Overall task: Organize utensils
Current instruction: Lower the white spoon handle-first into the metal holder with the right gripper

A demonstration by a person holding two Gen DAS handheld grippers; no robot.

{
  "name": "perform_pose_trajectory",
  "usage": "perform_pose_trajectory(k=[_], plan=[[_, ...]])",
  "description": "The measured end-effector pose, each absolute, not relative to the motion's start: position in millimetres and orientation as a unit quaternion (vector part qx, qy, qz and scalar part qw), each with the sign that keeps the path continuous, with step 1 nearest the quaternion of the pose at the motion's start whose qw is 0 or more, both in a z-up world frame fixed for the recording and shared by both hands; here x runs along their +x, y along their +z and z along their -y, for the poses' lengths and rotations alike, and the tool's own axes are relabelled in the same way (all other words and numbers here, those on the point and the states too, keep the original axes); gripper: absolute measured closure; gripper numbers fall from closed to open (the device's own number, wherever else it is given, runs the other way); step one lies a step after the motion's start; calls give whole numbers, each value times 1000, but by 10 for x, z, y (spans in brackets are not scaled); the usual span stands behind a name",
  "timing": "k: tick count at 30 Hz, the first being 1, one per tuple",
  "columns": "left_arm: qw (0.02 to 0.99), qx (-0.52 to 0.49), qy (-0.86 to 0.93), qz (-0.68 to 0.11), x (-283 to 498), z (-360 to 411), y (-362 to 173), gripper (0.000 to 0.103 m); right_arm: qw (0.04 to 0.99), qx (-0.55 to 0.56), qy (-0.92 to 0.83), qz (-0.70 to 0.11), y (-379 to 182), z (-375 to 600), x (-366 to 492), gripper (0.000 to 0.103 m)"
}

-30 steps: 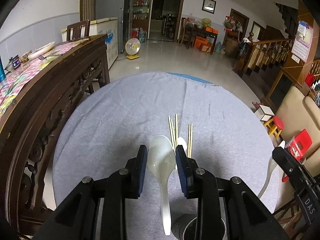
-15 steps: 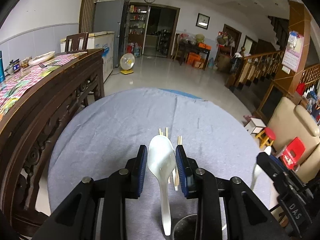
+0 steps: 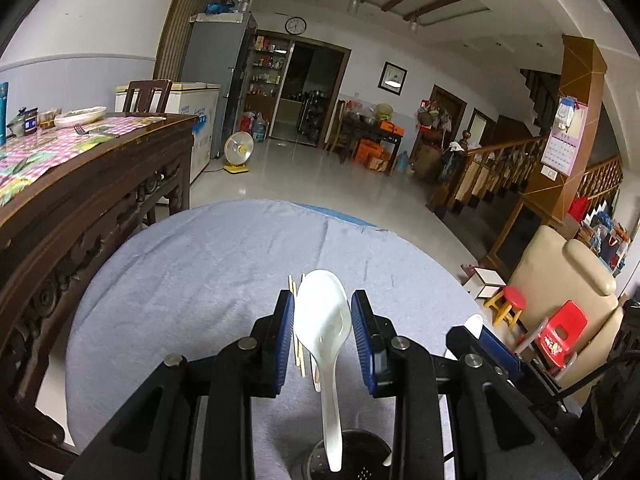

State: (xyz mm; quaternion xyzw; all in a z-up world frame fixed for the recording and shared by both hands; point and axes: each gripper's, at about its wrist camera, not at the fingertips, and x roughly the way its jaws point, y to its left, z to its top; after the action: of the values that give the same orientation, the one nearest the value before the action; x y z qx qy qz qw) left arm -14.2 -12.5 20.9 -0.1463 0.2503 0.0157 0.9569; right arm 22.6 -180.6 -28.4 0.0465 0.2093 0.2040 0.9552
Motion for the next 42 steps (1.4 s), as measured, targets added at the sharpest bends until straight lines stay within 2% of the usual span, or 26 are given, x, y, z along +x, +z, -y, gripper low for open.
perform_pose_trajectory(k=[16, 42], plan=[[948, -152, 30, -279, -93, 154, -252, 73, 955, 32, 201, -216, -559, 1724, 212, 73], [947, -145, 35, -286, -117, 207, -407, 72, 949, 24, 205, -236, -762, 1701, 141, 73]])
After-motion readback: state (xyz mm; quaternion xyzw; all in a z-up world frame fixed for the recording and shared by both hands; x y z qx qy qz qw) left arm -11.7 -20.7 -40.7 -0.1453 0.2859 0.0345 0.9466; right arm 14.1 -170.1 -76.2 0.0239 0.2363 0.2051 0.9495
